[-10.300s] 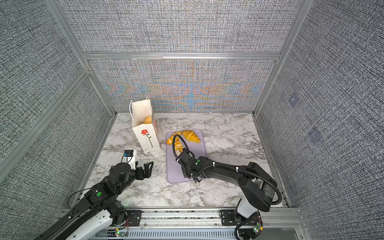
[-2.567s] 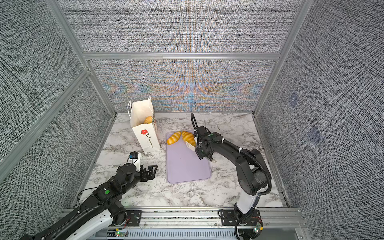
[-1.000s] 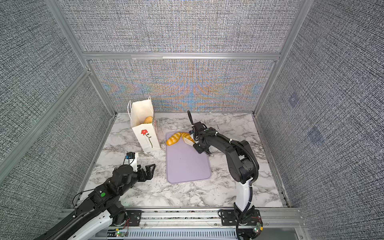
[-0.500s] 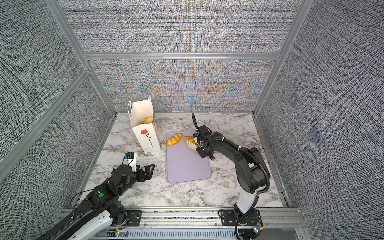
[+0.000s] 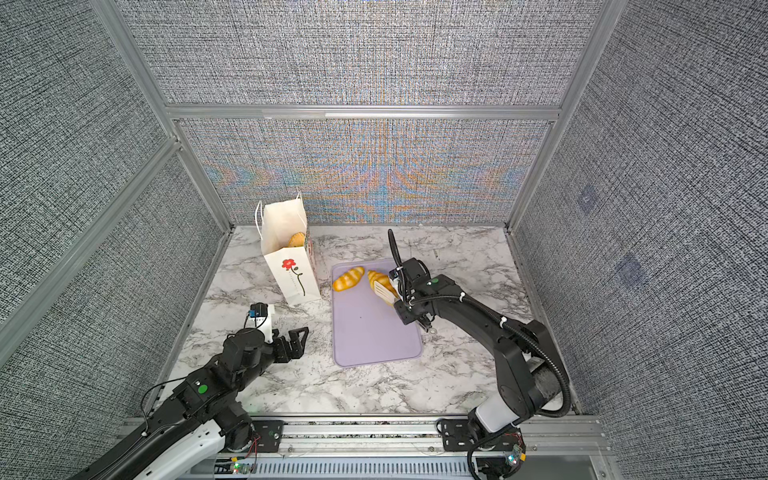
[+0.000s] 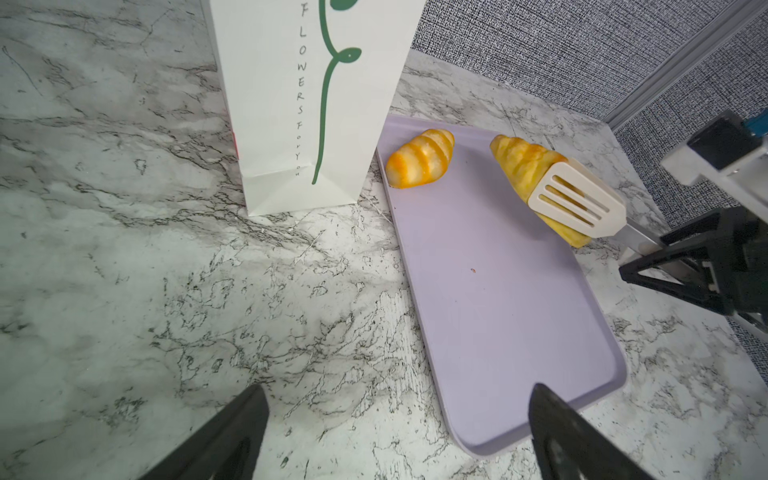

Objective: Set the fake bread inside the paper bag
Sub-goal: 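Carry the large croissant in the tongs over the paper bag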

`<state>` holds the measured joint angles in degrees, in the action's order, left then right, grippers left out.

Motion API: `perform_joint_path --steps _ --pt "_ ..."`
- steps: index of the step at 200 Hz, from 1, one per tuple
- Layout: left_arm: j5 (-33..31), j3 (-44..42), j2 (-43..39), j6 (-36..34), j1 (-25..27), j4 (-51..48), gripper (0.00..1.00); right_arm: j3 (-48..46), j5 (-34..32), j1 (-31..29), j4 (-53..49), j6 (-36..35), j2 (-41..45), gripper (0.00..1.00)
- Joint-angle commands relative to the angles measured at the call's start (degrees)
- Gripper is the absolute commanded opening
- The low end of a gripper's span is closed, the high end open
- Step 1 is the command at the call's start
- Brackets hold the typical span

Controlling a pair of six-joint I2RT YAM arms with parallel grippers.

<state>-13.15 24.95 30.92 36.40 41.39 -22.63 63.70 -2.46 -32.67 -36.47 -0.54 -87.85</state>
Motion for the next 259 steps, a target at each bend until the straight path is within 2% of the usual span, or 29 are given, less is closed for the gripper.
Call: perform_joint_path --steps 1,128,202,259 --pt "-0.43 0.62 -0.16 -0.70 0.01 -0.10 0.99 -0.07 0.53 -1.63 1.49 2.41 1.74 0.37" --pt "-2.06 2.21 -1.65 -2.19 0.01 -1.93 0.99 1.07 1.32 -13.85 4.16 9.98 8.91 0.37" --pt "-2.74 2.47 -2.01 -2.61 0.01 -2.02 0.99 5.92 -0.67 -20.65 4.78 11.80 7.19 0.37" --pt "-3.46 2.38 -2.86 -2.48 0.01 -2.77 0.99 10.26 -0.05 -22.74 7.44 12.75 5.36 0.37"
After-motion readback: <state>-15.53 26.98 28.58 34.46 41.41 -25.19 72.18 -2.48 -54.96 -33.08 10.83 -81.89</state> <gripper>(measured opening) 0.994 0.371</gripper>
